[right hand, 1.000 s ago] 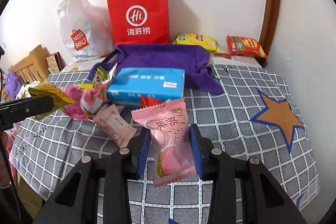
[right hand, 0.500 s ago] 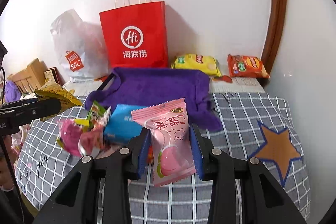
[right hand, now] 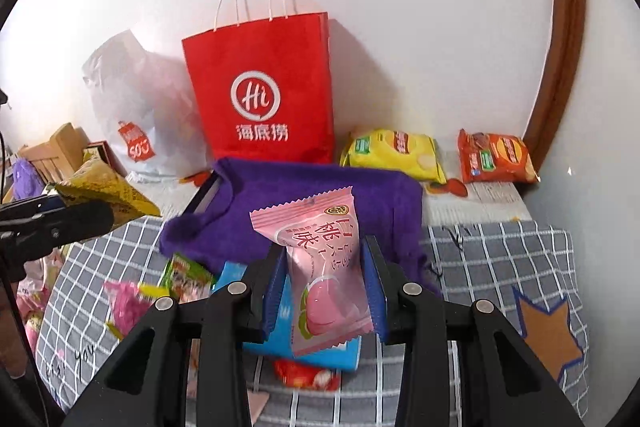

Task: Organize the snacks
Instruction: 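Carry the pink candy with the right tool while the left tool carries the yellow bag over the purple cloth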

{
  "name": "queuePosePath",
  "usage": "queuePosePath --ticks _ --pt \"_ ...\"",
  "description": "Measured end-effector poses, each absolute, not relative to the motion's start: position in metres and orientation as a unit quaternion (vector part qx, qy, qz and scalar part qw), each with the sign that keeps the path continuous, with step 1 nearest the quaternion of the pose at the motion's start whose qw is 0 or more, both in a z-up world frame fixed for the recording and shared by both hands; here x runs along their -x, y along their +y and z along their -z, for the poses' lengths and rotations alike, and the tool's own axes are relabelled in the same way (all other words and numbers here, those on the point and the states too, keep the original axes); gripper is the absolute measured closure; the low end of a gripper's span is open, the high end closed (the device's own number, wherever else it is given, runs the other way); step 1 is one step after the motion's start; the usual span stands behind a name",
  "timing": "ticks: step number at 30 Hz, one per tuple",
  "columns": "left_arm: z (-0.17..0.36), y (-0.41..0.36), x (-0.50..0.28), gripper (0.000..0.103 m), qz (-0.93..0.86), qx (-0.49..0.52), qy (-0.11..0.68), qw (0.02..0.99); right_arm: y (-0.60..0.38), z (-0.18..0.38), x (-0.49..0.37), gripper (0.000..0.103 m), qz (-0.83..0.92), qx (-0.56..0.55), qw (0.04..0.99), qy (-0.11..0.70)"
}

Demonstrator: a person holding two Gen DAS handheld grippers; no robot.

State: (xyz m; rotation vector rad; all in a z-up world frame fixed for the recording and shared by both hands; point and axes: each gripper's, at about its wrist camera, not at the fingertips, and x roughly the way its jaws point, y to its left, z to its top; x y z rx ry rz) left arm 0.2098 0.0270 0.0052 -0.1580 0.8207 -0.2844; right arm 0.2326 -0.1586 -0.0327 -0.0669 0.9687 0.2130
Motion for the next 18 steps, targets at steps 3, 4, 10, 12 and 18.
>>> queuePosePath --ticks 3,4,10,12,18 --pt "-0.007 0.029 -0.226 0.051 0.134 0.071 0.396 0.906 -0.159 0.034 -0.252 0.066 -0.098 0.025 0.881 0.462" --pt "-0.007 0.029 -0.232 0.051 0.133 0.069 0.397 0.906 -0.16 0.034 -0.259 0.066 -0.096 0.023 0.882 0.461" --pt "0.001 0.036 -0.269 0.051 0.128 0.069 0.408 0.901 -0.159 0.039 -0.294 0.066 -0.095 0.023 0.883 0.459" --pt "0.005 0.039 -0.282 0.051 0.128 0.072 0.415 0.898 -0.158 0.044 -0.305 0.066 -0.098 0.024 0.882 0.461" --pt "0.018 0.042 -0.316 0.051 0.125 0.067 0.429 0.892 -0.158 0.061 -0.34 0.066 -0.099 0.029 0.877 0.47"
